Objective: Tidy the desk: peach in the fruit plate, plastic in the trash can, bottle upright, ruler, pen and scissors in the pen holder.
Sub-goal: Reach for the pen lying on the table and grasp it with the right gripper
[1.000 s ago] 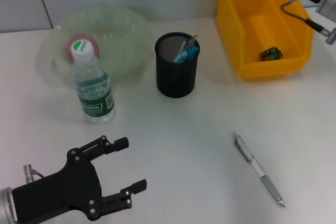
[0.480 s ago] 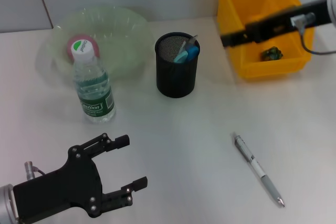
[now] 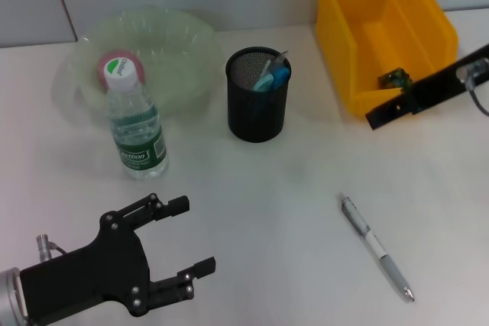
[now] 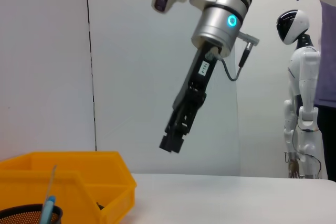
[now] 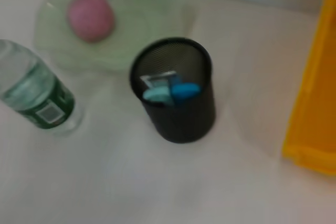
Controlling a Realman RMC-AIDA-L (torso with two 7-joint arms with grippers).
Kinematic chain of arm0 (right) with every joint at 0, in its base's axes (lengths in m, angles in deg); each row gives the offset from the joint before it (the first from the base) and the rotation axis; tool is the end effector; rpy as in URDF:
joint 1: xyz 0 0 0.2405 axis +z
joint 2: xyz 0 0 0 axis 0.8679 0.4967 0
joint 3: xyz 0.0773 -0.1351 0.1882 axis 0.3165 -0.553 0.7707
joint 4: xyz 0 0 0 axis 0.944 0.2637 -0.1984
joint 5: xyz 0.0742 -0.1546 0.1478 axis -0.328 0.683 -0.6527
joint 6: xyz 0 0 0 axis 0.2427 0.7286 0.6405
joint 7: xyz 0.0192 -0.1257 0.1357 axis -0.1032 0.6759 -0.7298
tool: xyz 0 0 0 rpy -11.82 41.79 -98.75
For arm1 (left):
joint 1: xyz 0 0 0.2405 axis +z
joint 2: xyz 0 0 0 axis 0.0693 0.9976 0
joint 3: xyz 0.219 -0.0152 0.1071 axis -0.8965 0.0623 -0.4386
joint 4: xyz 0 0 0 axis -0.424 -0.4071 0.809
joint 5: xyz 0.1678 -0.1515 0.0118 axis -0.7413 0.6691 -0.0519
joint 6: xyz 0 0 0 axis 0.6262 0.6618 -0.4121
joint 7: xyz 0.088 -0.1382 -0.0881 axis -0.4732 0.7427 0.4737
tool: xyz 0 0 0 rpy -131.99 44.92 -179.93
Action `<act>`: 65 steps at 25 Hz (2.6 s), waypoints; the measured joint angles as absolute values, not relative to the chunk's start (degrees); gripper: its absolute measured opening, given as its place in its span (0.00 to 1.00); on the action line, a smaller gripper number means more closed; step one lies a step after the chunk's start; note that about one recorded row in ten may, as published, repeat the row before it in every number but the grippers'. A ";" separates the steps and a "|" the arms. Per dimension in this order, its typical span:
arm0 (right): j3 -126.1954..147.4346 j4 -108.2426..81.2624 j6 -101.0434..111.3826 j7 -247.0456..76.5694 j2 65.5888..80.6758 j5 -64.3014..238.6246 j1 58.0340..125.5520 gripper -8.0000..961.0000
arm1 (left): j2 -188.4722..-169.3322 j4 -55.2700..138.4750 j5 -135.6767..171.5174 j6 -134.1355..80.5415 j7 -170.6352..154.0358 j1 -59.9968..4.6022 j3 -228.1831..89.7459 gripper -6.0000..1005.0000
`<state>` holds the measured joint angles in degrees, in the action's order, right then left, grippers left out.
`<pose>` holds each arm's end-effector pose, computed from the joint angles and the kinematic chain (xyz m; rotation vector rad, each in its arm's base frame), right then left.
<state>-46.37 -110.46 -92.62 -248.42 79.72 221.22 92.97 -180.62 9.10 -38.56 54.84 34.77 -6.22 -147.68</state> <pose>0.1472 0.3559 0.0640 -2.2964 1.2755 -0.2046 -0.2448 0.2506 -0.0711 -2.6479 -0.1116 -1.0148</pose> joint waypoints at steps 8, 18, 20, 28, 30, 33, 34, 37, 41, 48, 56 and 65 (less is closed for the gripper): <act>-48.96 -104.28 -89.93 -251.52 80.17 220.79 91.03 0.75 | -180.67 9.09 -38.56 54.74 34.41 -6.45 -147.68 0.79; -49.53 -96.38 -86.94 -251.96 80.28 220.65 91.14 0.75 | -180.66 9.09 -38.56 54.71 34.18 -6.67 -147.68 0.79; -49.53 -95.20 -86.70 -251.96 80.24 220.74 91.53 0.75 | -180.62 9.09 -38.56 54.70 34.15 -6.67 -147.68 0.79; -50.06 -87.04 -84.70 -251.90 79.84 223.55 95.85 0.75 | -180.52 9.09 -38.56 54.70 34.02 -6.77 -147.60 0.79; -50.18 -86.28 -84.53 -251.88 79.81 223.63 96.32 0.75 | -180.52 9.09 -38.56 54.67 33.83 -6.82 -147.59 0.79; -50.30 -83.00 -83.89 -251.81 79.75 223.69 97.99 0.75 | -180.53 9.09 -38.56 54.64 33.52 -6.84 -147.59 0.79; -50.45 -81.87 -83.66 -251.76 79.72 223.70 98.53 0.75 | -180.52 9.09 -38.56 54.63 33.50 -6.85 -147.59 0.79; -51.62 -79.49 -83.21 -251.73 79.69 224.02 99.87 0.75 | -180.53 9.09 -38.56 54.62 33.48 -6.81 -147.59 0.79; -52.62 -78.01 -83.15 -251.73 79.68 226.00 101.24 0.75 | -180.54 9.11 -38.56 54.62 33.48 -6.76 -147.59 0.79; -53.33 -74.54 -82.93 -251.61 79.59 226.95 103.59 0.75 | -180.53 9.18 -38.56 54.61 33.48 -6.75 -147.57 0.79; -55.39 -73.86 -82.33 -251.62 79.72 229.04 104.67 0.75 | -180.55 9.18 -38.56 54.61 33.47 -6.81 -147.50 0.79; -56.17 -73.21 -81.82 -251.62 79.78 228.98 105.34 0.75 | -180.65 9.18 -38.56 54.62 33.42 -6.84 -147.50 0.79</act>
